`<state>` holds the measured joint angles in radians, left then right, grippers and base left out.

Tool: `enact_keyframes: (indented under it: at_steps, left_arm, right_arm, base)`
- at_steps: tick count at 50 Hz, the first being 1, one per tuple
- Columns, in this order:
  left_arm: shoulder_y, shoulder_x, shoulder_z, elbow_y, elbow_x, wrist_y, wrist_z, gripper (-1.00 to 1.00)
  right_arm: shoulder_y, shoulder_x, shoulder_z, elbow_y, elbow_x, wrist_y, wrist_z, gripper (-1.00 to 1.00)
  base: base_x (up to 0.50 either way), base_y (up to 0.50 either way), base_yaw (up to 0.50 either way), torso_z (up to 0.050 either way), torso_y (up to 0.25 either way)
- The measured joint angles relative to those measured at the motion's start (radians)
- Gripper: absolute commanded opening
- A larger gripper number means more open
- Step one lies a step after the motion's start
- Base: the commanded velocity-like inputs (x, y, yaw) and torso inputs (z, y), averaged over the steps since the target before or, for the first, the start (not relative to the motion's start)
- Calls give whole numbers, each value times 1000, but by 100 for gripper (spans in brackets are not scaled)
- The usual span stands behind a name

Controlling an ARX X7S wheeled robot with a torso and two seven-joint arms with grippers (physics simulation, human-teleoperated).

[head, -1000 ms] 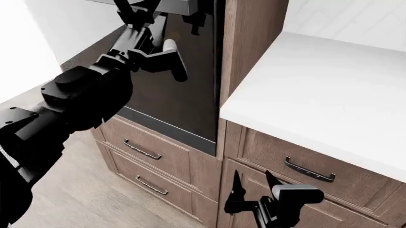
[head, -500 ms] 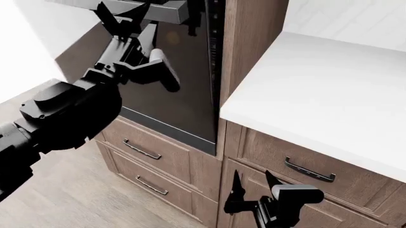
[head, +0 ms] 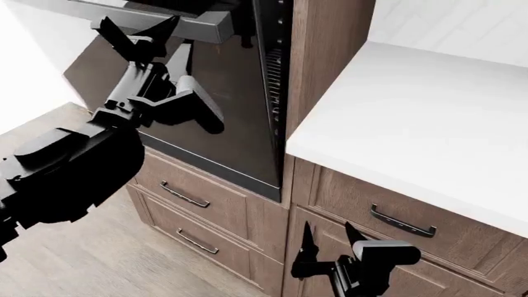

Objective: Open the oven door

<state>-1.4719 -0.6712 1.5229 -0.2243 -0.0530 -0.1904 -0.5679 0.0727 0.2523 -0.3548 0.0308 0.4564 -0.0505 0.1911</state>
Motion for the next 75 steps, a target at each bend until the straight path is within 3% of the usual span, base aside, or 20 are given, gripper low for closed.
enact_keyframes:
  at_steps: [35, 56, 75]
  left_arm:
    - [71, -154, -46, 268, -79, -90, -46, -100]
    - [32, -262, -37, 465, -127, -228, 54, -100]
    - [72, -365, -35, 605, -113, -281, 37, -100]
  right_arm:
    - [5, 6, -17, 6, -2, -7, 10, 100]
    - [6, 10, -25, 8, 1, -10, 15, 100]
    - [8, 13, -33, 8, -1, -14, 20, 100]
  base:
    - [0, -1, -1, 1, 5]
    - [-1, -1, -1, 1, 6]
    - [-1, -1, 0, 2, 6]
